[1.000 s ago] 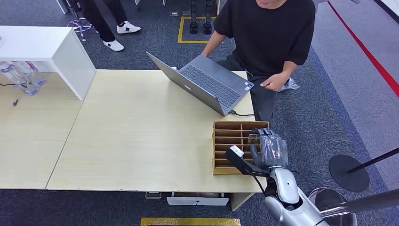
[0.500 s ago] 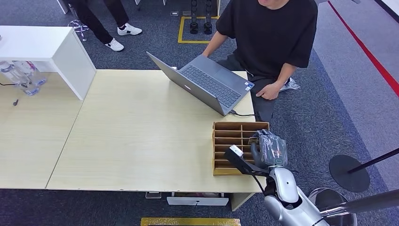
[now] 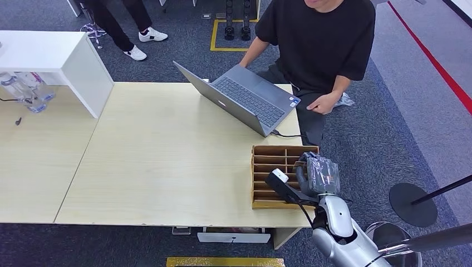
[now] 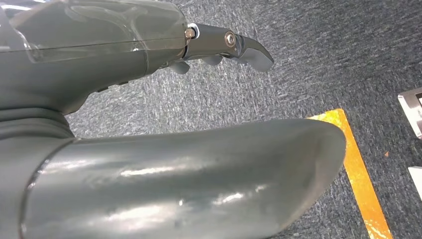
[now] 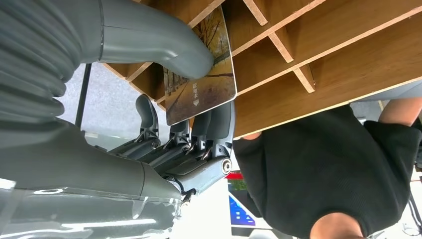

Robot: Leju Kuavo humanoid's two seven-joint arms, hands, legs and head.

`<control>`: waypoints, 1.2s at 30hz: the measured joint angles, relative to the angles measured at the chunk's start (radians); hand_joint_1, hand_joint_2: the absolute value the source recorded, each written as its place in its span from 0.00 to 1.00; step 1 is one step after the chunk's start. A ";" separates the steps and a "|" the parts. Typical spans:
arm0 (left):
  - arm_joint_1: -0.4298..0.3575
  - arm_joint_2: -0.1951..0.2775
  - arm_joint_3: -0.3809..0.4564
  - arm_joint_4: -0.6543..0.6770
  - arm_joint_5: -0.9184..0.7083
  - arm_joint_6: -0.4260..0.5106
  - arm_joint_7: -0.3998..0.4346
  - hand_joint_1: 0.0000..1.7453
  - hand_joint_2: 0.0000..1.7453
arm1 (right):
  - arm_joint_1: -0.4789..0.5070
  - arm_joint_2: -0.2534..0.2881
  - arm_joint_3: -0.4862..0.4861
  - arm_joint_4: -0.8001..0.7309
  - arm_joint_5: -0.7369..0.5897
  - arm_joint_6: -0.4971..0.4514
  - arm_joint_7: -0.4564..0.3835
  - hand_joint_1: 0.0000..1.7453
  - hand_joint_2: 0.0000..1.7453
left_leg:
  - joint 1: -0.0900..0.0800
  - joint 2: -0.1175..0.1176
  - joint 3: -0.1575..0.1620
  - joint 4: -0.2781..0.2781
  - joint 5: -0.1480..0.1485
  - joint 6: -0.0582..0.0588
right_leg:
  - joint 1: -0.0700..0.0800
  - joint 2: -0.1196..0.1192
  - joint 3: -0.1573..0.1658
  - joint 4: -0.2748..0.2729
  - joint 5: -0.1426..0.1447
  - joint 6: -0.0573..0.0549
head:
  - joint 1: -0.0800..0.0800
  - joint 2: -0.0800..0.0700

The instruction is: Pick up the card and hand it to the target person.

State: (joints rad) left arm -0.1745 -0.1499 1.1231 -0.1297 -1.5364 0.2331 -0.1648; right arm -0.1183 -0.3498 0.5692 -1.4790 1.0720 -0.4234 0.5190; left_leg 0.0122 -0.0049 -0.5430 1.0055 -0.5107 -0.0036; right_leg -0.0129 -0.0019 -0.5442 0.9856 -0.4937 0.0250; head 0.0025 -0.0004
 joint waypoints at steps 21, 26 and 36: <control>0.002 0.002 0.000 0.000 0.000 0.002 -0.006 0.00 0.00 | 0.001 -0.025 0.003 -0.195 0.042 0.079 0.028 0.96 1.00 | 0.000 0.000 0.000 0.000 0.000 0.000 | 0.000 0.000 0.000 0.000 0.000 0.000 | 0.000 0.000; 0.002 0.002 0.000 0.000 0.000 0.002 -0.006 0.00 0.00 | 0.001 -0.029 0.006 -0.240 0.072 0.107 0.027 0.97 1.00 | 0.000 0.000 0.000 0.000 0.000 0.000 | 0.000 0.000 0.000 0.000 0.000 0.000 | 0.000 0.000; 0.002 0.002 0.000 0.000 0.000 0.003 -0.006 0.00 0.00 | -0.013 -0.040 0.011 -0.340 0.122 0.123 0.019 1.00 1.00 | 0.000 0.000 0.000 0.000 0.000 0.000 | 0.000 0.000 0.000 0.000 0.000 0.000 | 0.000 0.000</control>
State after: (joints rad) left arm -0.1727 -0.1484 1.1231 -0.1297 -1.5362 0.2357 -0.1705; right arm -0.1308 -0.3898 0.5804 -1.8185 1.1938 -0.3006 0.5376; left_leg 0.0121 -0.0049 -0.5432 1.0055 -0.5107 -0.0036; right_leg -0.0130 -0.0018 -0.5443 0.9856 -0.4936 0.0250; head 0.0026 -0.0004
